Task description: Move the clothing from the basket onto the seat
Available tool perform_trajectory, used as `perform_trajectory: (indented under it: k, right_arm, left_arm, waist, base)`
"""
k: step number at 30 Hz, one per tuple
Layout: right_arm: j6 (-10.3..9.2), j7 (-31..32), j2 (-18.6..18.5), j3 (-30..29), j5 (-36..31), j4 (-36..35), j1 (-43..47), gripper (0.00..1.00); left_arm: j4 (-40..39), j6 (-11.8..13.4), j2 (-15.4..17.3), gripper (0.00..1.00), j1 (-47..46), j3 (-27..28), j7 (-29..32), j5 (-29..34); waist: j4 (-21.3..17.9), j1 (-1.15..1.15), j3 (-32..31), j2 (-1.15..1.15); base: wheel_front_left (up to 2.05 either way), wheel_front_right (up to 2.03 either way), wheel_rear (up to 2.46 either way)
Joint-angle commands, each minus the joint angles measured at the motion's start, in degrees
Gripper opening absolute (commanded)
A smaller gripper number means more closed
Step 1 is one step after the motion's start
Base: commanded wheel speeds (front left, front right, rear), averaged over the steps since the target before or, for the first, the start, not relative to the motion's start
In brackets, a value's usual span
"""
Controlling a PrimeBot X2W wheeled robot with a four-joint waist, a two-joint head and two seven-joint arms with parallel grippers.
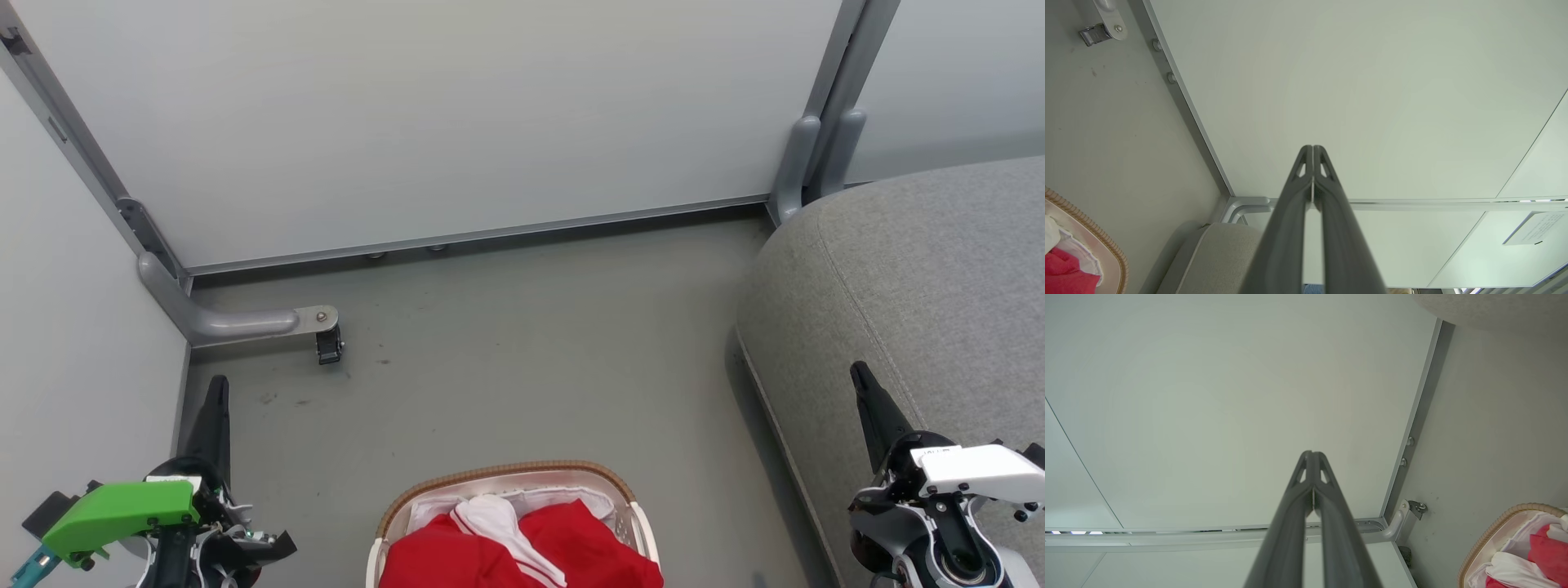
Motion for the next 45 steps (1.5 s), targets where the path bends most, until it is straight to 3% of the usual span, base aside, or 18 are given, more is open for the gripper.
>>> perform_trajectory:
  k: [1, 18, 19, 29, 45]
  right_arm:
    - [0.04, 0.2, -0.2, -0.2, -0.2, 0.0, 0.6, 0.00]
    - [0.04, 0.2, -0.1, -0.2, -0.2, 0.0, 0.6, 0.00]
    - [0.00, 0.0, 0.0, 0.0, 0.0, 0.0, 0.0, 1.00]
    - [0.00, -1.7, -0.5, 1.3, -1.9, 0.8, 0.3, 1.00]
    - [0.01, -6.0, -3.1, 5.0, -18.0, 1.5, -2.9, 1.00]
  left_arm:
    - [0.0, -0.2, 0.0, 0.00, 0.3, 0.2, 0.1, 0.4]
    - [0.0, -0.2, 0.0, 0.00, 0.3, 0.2, 0.1, 0.4]
    - [0.0, 0.0, 0.0, 1.00, 0.0, 0.0, 0.0, 0.0]
    - [2.1, 0.1, -0.1, 1.00, 0.7, -0.6, -1.8, 2.2]
    - [2.7, 0.0, 1.3, 1.00, -1.1, -2.5, -6.0, 22.5]
  waist:
    - [0.0, 0.00, 0.0, 0.00]
    - [0.0, 0.00, 0.0, 0.00]
    - [0.0, 0.00, 0.0, 0.00]
    - [0.0, 0.00, 0.1, 0.00]
    - [0.0, 0.00, 1.1, 0.00]
  base:
    - [0.00, 0.00, 0.00]
    - [0.00, 0.00, 0.00]
    - [0.00, 0.00, 0.00]
    - [0.00, 0.00, 0.00]
    - [0.00, 0.00, 0.00]
